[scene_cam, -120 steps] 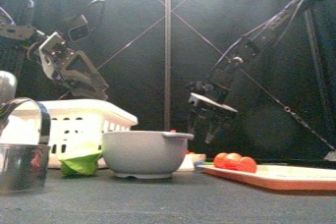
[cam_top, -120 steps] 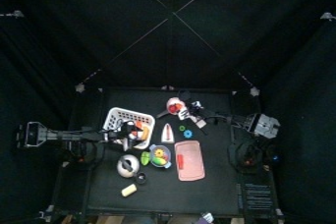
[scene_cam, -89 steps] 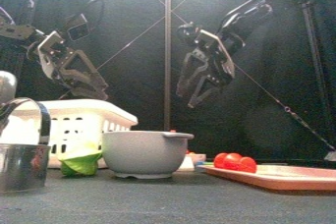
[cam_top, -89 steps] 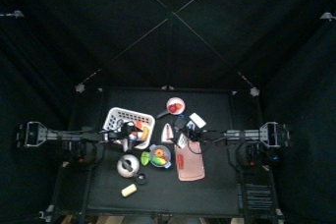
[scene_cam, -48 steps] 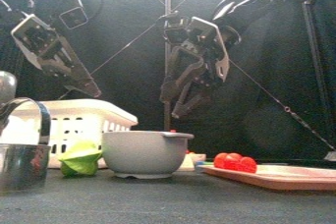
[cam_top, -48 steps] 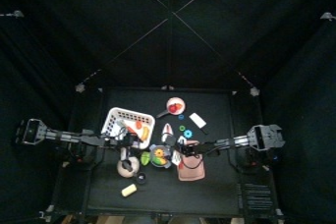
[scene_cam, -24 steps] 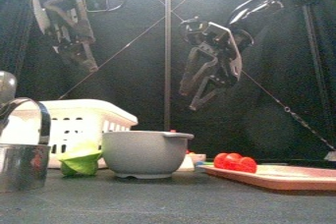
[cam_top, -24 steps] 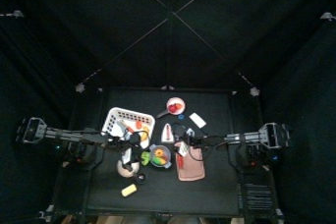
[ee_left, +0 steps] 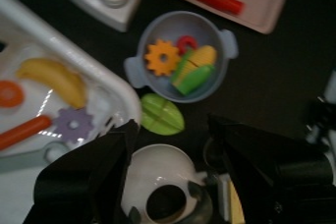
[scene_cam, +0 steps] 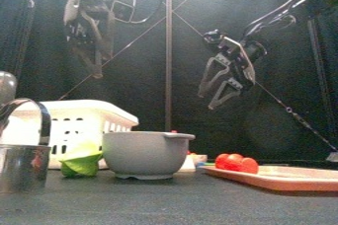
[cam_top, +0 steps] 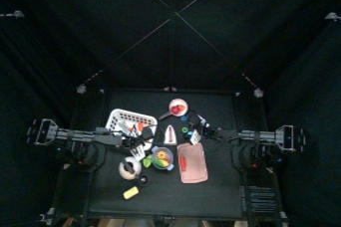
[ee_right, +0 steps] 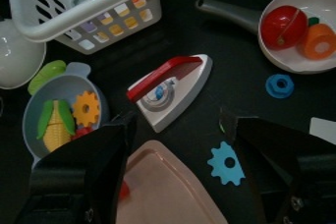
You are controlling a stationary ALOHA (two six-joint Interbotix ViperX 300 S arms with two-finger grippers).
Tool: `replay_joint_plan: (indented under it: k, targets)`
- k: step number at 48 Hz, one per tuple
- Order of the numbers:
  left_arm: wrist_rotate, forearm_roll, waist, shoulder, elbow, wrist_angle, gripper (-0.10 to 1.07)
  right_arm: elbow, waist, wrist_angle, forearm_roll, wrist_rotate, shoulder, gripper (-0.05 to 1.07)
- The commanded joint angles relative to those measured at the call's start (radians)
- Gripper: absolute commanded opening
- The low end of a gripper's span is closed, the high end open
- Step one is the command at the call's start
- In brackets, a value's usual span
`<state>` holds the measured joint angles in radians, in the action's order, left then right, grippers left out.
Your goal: Grab starfruit
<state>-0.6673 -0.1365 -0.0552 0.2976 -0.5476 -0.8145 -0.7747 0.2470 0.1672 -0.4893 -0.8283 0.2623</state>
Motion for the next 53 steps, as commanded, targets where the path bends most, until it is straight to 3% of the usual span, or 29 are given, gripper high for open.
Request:
replay_joint_plan:
  k: [1,10,18,28,44,53]
  targets:
    - [-0.219,-0.146,-0.084,-0.046,0.046,-0.028,0.93,-0.002,0.000,-0.008,-0.041,-0.002,0.029,0.98]
    - [-0.586,-0.382,-0.198,-0.133,0.064,-0.126,0.94,-0.014,-0.002,-0.006,-0.100,-0.008,0.061,0.98]
    - [-0.718,-0.374,-0.265,-0.186,0.075,-0.144,0.95,-0.034,0.000,-0.018,-0.107,-0.008,0.077,0.98]
    - [-0.752,-0.368,-0.284,-0.279,0.087,-0.143,0.97,-0.043,0.002,-0.023,-0.103,-0.008,0.077,0.98]
    - [-0.750,-0.301,-0.291,-0.324,0.075,-0.118,0.99,-0.051,-0.002,-0.025,-0.101,-0.008,0.077,0.98]
    - [-0.741,-0.328,-0.293,-0.357,0.074,-0.114,0.99,-0.052,-0.003,-0.023,-0.101,-0.008,0.075,0.98]
